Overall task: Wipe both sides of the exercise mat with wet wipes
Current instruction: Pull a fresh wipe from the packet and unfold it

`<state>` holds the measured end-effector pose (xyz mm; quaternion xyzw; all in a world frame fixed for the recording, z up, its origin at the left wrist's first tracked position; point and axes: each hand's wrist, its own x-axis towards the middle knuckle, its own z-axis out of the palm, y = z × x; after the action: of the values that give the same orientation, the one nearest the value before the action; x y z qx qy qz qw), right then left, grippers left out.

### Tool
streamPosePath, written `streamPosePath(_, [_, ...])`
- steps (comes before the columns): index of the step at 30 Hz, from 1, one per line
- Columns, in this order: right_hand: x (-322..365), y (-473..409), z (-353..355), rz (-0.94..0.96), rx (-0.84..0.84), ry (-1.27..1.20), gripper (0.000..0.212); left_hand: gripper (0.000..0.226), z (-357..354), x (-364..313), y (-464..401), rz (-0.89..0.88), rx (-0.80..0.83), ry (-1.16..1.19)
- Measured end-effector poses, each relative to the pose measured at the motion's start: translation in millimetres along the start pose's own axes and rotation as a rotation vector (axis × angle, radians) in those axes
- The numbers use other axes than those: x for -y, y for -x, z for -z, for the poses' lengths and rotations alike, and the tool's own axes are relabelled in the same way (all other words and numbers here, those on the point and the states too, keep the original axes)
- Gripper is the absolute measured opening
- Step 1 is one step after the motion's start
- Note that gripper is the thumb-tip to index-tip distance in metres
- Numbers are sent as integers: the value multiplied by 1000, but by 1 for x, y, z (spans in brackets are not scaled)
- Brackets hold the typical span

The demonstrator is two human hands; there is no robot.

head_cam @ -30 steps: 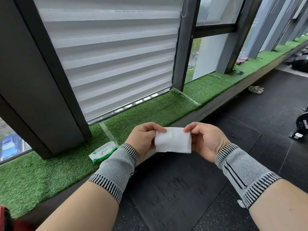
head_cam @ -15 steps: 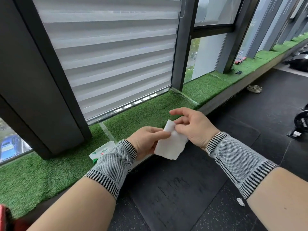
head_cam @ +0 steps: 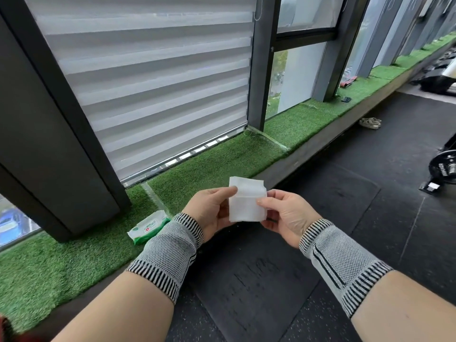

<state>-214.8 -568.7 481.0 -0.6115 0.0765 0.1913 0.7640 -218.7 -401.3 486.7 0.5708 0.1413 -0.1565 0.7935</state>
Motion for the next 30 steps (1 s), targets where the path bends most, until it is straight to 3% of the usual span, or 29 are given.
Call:
streamPosePath(4, [-2,-3,9,54,-77,50,13,23,1,4,-4,-11,-3,-110])
streamPosePath(9, [-4,-7,12,104,-86,182,9,54,0,8,-9,-142,-68,-127])
streamPosePath(11, [-4,-9,13,136,-112,228,9,47,1,10,-11,-183,-40,-230])
streamPosePath(15, [-1,-12,12,254,-204,287,10,3,5,13,-14,-266,-86,-549])
streamPosePath(16, [-1,-12,11,272,-217,266,12,9,5,14,-15,-266,-95,-574])
streamPosePath(19, [1,-13,9,246,-214,114,19,21,2,15,-13,-172,-74,-448])
streamPosePath(24, [3,-8,6,149,-37,47,14,20,-3,12,-10,-39,25,-136])
streamPosePath(30, [-2,-14,6,246,-171,223,22,13,-2,14,-11,-20,9,-133])
